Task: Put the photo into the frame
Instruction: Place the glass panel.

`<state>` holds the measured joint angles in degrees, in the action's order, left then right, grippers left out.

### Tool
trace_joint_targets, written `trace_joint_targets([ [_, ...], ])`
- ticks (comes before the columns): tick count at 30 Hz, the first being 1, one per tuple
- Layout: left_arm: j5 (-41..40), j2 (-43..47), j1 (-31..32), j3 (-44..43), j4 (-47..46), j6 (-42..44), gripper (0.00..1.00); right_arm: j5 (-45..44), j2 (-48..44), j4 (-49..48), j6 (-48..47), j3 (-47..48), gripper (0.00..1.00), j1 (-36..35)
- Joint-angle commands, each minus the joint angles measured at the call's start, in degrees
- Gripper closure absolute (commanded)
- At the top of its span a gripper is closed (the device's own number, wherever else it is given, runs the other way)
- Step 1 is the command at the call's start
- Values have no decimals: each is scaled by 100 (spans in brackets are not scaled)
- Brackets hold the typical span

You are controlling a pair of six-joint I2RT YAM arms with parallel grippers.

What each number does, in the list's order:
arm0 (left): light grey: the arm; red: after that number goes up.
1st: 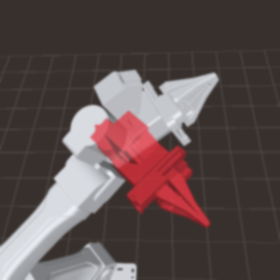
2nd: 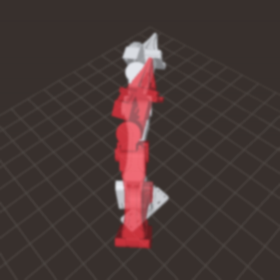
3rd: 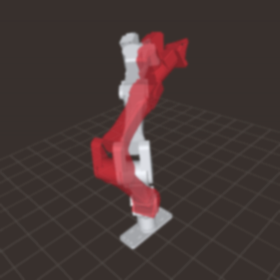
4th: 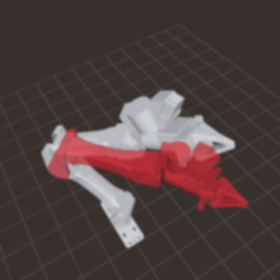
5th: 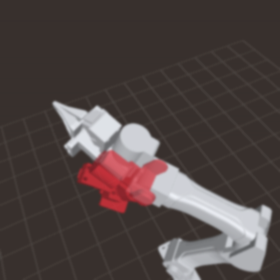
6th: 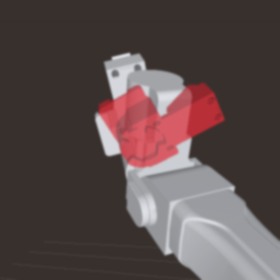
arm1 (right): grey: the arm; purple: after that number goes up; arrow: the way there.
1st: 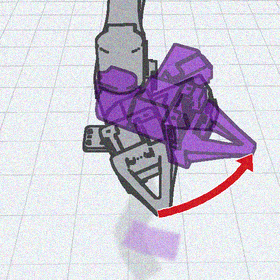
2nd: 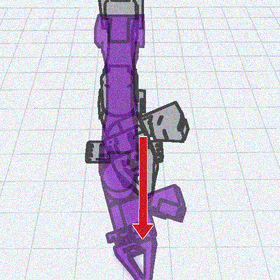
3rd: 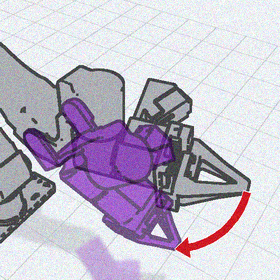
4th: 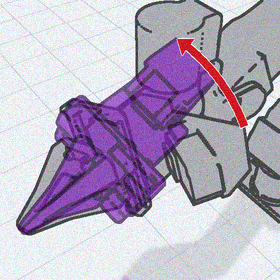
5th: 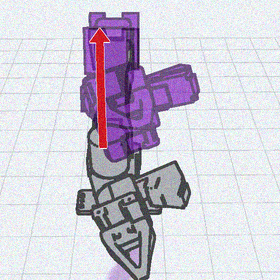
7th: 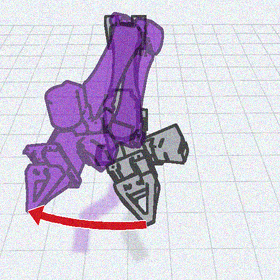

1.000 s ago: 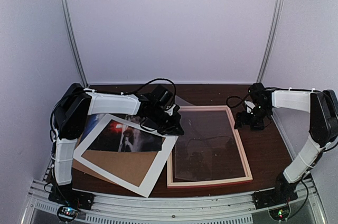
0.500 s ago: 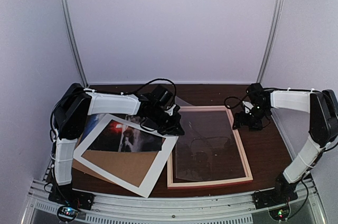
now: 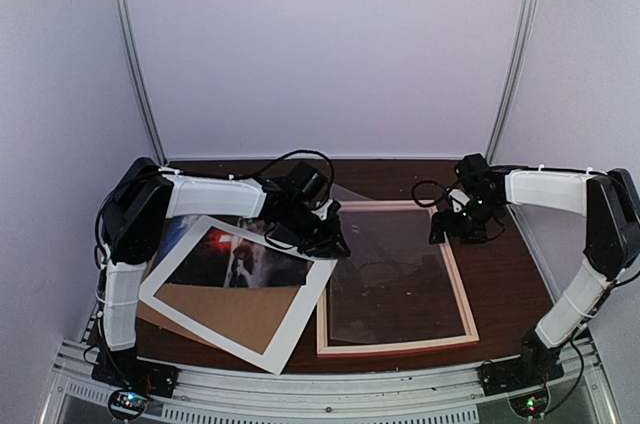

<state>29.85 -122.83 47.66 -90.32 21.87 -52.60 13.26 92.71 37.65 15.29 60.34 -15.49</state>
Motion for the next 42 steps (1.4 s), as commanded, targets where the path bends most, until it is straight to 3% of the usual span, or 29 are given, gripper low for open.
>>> trace_joint_targets([
  [1,129,15,7,-3,71,18,82,55,-76,-121,-44,178,11,-151],
  [12,113,13,14,-20,177,27,65,167,-50,-532,178,371,10,-165],
  [20,91,5,29,-58,224,-46,63,227,253,-705,282,815,9,-164],
  [36,221,-142,68,-169,305,-312,87,269,847,-1166,309,1267,9,-265],
  [42,272,-230,68,-235,384,-313,91,261,1132,-1334,275,1448,9,-339],
])
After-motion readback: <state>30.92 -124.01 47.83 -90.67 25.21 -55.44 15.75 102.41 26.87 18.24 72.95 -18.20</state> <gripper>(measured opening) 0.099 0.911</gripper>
